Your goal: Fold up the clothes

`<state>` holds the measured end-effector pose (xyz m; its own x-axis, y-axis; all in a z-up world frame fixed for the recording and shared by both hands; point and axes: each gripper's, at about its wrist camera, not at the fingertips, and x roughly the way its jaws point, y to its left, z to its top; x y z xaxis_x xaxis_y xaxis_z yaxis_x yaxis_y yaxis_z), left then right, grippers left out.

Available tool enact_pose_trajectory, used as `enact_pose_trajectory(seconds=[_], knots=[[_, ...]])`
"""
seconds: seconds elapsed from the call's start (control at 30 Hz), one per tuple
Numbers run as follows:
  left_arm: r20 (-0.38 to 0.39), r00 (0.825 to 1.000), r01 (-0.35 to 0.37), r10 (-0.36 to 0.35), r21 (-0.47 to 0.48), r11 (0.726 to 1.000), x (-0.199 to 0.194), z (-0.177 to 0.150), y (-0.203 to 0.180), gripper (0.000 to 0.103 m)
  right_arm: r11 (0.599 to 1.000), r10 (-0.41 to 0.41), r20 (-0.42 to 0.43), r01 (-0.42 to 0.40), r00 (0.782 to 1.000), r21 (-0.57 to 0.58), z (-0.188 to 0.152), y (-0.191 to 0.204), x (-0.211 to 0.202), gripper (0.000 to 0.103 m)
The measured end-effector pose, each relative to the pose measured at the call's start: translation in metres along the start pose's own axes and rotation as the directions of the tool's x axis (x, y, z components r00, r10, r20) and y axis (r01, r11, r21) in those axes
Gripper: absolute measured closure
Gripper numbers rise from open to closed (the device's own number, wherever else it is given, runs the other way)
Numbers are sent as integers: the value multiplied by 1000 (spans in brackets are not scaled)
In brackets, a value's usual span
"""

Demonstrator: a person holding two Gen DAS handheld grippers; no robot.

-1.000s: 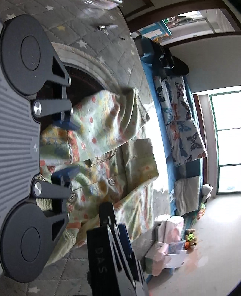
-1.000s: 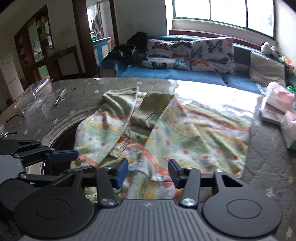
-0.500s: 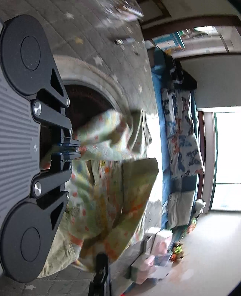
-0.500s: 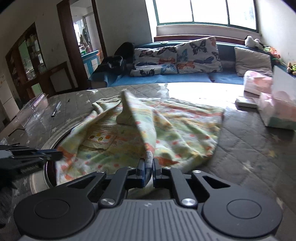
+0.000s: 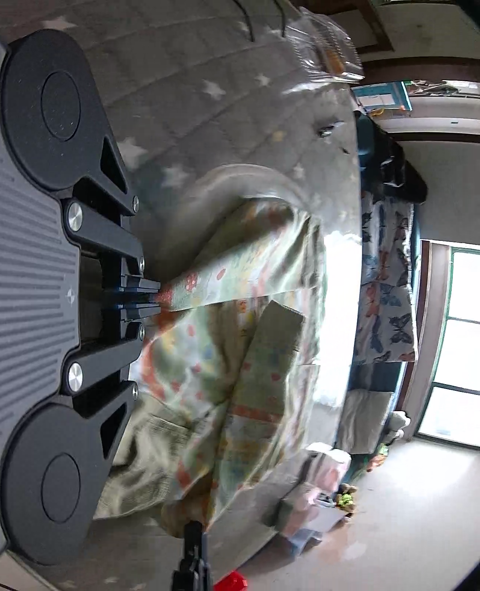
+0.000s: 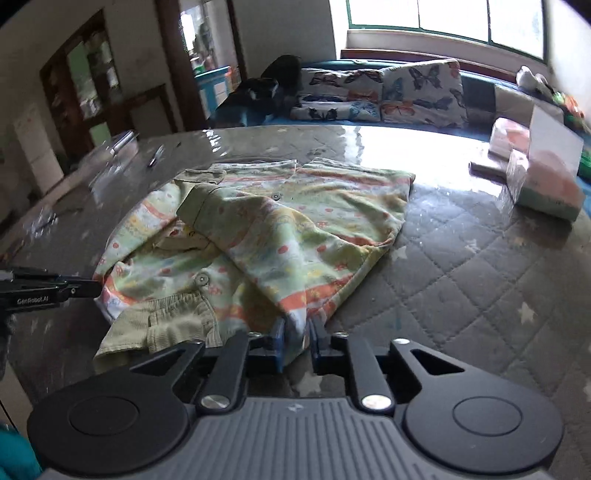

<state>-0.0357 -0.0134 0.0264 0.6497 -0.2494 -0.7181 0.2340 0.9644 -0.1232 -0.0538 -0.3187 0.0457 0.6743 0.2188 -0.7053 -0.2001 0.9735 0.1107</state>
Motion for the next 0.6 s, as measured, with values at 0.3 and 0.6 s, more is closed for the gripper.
enact_pose_trajectory(seconds=[0.3,0.6], knots=[[7,1000,7,-7,-21,1000,-5,-2,6,91,987,34,50,-26,998,-159,44,43,25,72],[31,999,-14,16,-61,998,-13,-6,19,60,946,96,11,-88,995,-313,79,102,100,62]])
